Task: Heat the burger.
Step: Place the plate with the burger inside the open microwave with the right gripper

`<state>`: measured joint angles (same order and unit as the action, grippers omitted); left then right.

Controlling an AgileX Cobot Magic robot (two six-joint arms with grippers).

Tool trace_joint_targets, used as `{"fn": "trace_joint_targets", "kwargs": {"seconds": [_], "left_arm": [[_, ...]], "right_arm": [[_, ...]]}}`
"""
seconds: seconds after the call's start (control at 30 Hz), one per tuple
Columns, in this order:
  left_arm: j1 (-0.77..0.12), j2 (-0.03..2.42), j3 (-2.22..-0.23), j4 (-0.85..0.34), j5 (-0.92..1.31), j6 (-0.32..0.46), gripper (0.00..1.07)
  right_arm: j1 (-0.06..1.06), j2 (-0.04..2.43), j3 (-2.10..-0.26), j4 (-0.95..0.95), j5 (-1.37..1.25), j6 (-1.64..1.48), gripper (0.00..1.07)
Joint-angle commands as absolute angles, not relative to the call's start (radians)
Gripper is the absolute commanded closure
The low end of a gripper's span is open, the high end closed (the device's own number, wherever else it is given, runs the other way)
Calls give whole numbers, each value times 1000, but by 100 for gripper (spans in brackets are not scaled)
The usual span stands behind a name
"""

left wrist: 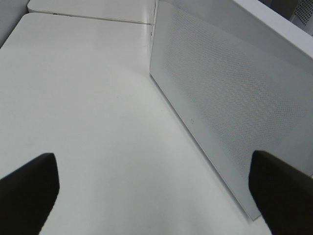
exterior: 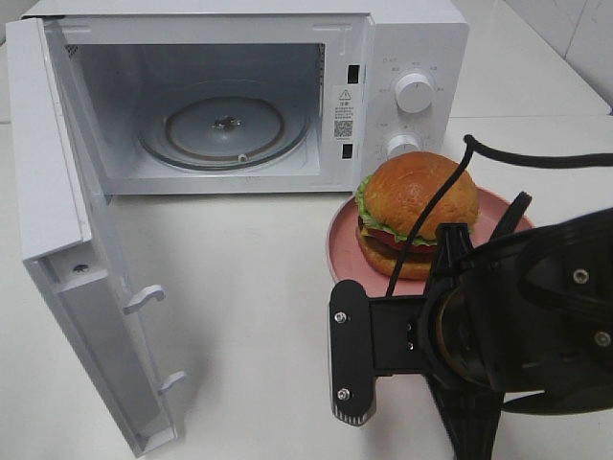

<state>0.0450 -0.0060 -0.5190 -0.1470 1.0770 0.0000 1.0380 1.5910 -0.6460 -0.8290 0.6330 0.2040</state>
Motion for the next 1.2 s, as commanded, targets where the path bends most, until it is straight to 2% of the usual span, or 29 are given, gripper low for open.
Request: {"fn": "trace_joint_targets", "kwargs": {"seconds": [0.03,0.23,0.5,0.7,1.03,1.2], "left_arm": [[42,-21,-517,-146,1069,6,9],[42,-21,-517,-146,1069,6,9],[42,-21,-517,-146,1069,6,9],[42,-21,-517,-146,1069,6,9],[42,-21,-517,-146,1069,6,9],[42,-21,-517,-146,1069,6,9]], "right_arm": [[1041,1583,-645,-881,577,181,107],[1037,1584,-645,-881,457,10,107],[1032,1584,-645,-881,423,-125,107],[970,1584,-652,-869,360,-230,107],[905,1584,-763,-749,345,-479,107],[884,1584,-828,-619,353,-701,107]]}}
